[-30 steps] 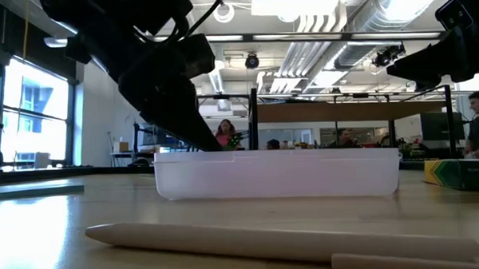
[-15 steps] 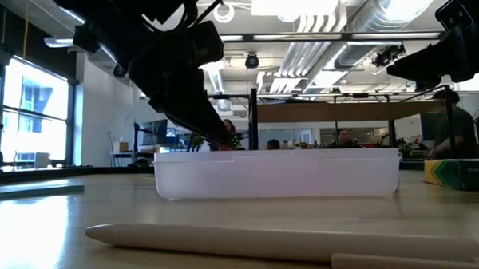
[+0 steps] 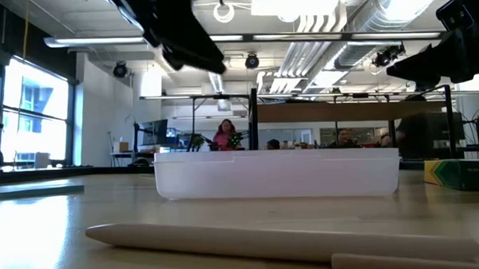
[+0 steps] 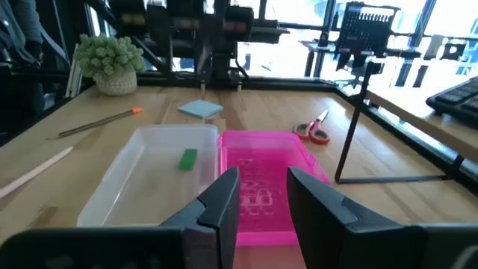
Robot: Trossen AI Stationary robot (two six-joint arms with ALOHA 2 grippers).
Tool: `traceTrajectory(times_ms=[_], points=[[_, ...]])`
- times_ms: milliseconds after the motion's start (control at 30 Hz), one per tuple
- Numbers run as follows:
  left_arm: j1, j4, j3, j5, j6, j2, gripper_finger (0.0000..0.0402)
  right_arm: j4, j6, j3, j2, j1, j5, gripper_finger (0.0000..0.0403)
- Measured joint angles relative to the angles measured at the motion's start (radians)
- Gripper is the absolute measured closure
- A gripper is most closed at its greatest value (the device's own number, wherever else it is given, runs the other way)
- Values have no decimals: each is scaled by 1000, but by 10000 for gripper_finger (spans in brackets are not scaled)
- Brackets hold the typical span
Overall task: Pack school essentials
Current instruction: Put the yellow pencil into the pink supply box
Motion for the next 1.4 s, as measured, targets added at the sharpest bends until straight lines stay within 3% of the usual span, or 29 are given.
traceTrajectory(times_ms=[300, 500, 700, 1000, 1200, 1333, 1400], points=[[-57, 94, -141, -81, -108, -121, 270, 2, 35, 0, 3, 0, 0, 298], [-89, 272, -266, -90, -217, -139, 271, 6, 260, 0, 4, 0, 0, 298], [-134, 414, -356, -163, -280, -138, 271, 16, 347, 0, 5, 0, -7, 298], [-164, 461, -378, -214, -296, -137, 271, 19, 343, 70, 5, 0, -166, 291], [-162, 464, -378, -214, -304, -137, 271, -223, 351, 235, 31, 0, -218, 242], [-162, 464, -378, -214, -323, -137, 271, -437, 424, 369, 120, 1, -220, 206], [-162, 466, -378, -214, -326, -137, 271, -513, 443, 437, 180, 1, -271, 198]])
